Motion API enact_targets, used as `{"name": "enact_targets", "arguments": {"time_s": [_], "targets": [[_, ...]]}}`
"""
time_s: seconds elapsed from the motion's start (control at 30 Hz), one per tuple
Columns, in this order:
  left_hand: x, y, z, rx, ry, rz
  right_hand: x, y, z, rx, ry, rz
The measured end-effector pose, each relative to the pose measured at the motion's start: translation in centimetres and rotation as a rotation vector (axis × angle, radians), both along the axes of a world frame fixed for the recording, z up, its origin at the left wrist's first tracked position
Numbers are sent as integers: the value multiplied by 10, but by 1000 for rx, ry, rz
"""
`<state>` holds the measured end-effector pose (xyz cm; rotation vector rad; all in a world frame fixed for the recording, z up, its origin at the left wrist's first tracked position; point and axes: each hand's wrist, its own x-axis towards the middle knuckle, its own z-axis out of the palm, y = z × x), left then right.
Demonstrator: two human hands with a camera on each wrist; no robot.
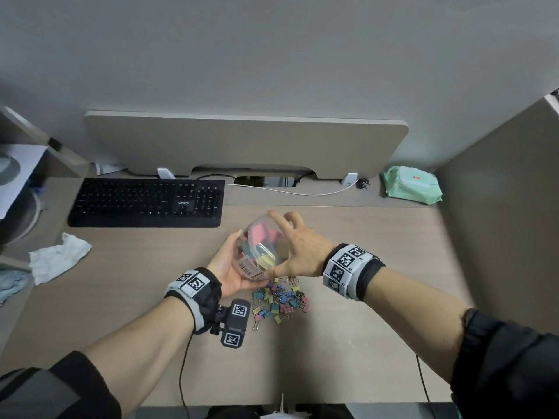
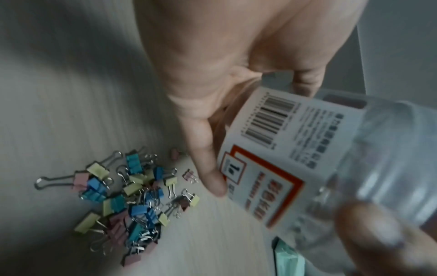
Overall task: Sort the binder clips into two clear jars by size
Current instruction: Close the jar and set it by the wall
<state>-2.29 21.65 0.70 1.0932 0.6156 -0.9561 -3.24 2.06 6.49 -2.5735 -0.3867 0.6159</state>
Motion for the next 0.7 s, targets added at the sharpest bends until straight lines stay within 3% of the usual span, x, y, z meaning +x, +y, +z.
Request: {"name": "enact_targets", "arguments": {"time_s": [0.17,0.37,0.7], "targets": [[-3,-7,0,-51,-46,60,1,-3,2,17,20,-51],[8,-8,4,-71,-38,-71,4,-3,8,17,-72,46],[2,-38,-3,-38,-91,-87,-8,-24,8,44,-96,-134]]}}
